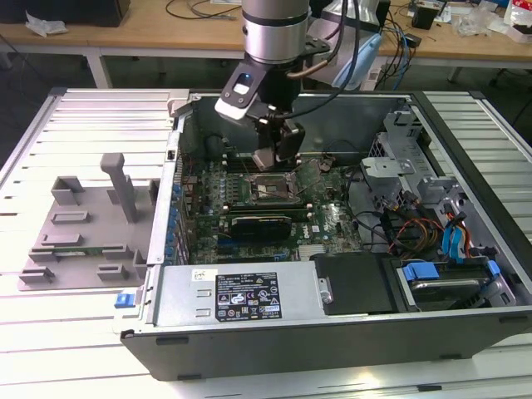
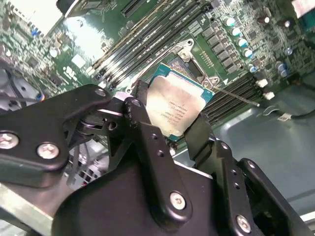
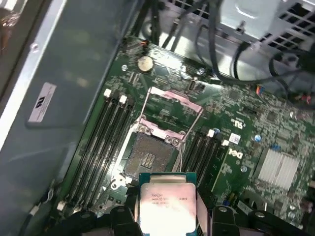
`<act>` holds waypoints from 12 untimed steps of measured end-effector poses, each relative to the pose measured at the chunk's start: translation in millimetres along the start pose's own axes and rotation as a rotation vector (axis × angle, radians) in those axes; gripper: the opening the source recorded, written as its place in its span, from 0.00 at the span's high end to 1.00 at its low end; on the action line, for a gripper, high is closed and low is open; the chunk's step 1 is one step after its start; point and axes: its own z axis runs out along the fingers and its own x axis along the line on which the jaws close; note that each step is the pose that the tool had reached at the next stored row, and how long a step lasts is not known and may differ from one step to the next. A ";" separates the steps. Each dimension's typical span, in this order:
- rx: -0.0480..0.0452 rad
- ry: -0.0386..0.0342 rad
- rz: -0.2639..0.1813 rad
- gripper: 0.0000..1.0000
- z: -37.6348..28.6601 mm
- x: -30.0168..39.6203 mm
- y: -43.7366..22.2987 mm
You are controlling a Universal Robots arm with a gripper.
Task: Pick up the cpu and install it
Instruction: 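Place the cpu into insertion slot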
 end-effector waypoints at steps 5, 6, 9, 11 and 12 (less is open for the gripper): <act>0.0037 -0.0051 0.116 0.45 0.2 0.0 0.0; 0.0042 -0.0058 0.133 0.45 0.3 0.0 0.0; 0.0062 -0.0086 0.197 0.45 0.4 0.0 0.0; 0.0071 -0.0098 0.223 0.45 0.6 0.0 0.0; 0.0078 -0.0108 0.248 0.45 1.2 0.1 0.0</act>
